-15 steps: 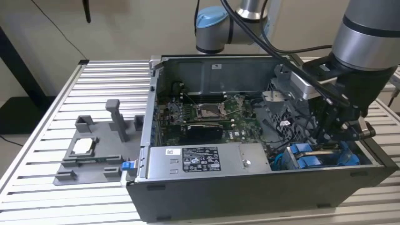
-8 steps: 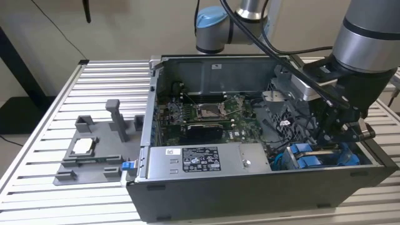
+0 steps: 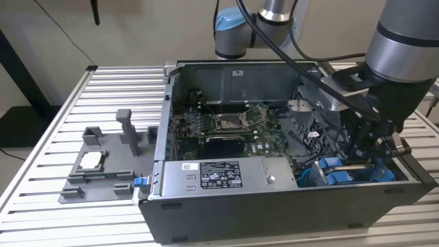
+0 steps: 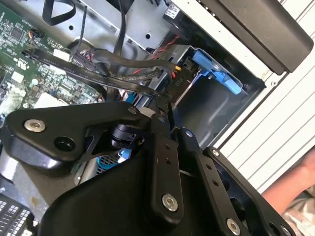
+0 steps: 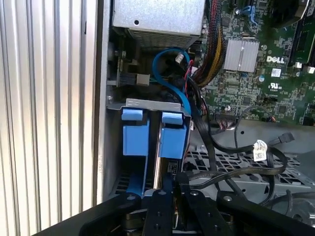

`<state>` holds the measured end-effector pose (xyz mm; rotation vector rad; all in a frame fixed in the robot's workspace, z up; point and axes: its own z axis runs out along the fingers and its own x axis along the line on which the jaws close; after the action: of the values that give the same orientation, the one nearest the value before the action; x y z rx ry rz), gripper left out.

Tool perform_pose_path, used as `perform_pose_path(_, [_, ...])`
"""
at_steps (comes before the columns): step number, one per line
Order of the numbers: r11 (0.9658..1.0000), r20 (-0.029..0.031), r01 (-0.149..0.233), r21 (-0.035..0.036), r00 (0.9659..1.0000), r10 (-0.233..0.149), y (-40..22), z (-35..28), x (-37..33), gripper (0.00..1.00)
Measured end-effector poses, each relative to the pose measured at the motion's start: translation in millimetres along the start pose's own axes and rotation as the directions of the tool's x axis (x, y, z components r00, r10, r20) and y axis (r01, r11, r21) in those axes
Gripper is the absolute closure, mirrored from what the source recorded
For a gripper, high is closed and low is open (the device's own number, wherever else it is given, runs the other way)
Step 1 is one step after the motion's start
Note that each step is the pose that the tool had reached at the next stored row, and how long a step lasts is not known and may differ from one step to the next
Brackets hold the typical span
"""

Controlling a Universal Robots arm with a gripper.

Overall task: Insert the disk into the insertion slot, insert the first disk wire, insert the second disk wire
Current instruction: 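Insert the second disk wire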

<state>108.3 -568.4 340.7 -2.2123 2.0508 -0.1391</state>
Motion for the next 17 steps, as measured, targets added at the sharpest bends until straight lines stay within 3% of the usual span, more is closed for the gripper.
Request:
perform_pose_path(9, [0.9990, -0.0048, -0.044, 0.0009, 0.9990, 0.044, 0.4, 2.2, 0.1, 0.84])
perform_pose_path(17, [0.9947, -0.0111, -0.102, 0.0026, 0.9947, 0.103, 2.6, 1.8, -0.7, 0.84])
